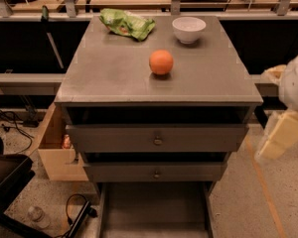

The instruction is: Close bottom drawer

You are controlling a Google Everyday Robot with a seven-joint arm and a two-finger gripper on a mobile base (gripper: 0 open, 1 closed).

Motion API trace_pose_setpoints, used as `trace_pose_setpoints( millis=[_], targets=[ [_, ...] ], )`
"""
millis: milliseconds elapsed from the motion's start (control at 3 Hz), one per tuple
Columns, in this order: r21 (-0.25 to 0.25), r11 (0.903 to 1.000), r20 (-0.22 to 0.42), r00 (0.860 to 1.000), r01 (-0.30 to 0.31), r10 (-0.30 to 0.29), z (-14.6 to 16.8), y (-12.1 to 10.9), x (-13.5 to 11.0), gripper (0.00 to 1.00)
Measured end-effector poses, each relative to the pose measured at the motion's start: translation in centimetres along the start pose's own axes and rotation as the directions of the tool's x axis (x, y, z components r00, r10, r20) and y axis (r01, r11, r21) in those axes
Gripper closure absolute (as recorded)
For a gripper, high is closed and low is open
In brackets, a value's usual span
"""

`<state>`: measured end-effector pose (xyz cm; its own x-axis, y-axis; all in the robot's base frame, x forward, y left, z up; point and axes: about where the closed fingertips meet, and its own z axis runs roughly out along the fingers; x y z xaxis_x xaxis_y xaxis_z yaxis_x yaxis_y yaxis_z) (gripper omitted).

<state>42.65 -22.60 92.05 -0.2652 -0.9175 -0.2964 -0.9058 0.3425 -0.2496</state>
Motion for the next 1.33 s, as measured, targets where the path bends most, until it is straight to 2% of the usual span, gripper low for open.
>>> trace_pose_setpoints(
  millis=[333, 667, 1000, 1333],
  targets=[
    [0.006, 0.9994, 0.046, 0.998, -0.035, 0.035, 4.5, 3.8, 1.0, 0.00],
    [0.022, 0.9994, 0.031, 0.999, -0.028, 0.027, 10.0, 7.2, 0.0, 0.00],
    [0.025, 0.9994, 0.026, 0.999, -0.025, 0.025, 13.2, 9.0, 0.5, 0.00],
    [0.025, 0.9994, 0.026, 0.999, -0.025, 0.025, 13.2, 9.0, 0.5, 0.00]
  ],
)
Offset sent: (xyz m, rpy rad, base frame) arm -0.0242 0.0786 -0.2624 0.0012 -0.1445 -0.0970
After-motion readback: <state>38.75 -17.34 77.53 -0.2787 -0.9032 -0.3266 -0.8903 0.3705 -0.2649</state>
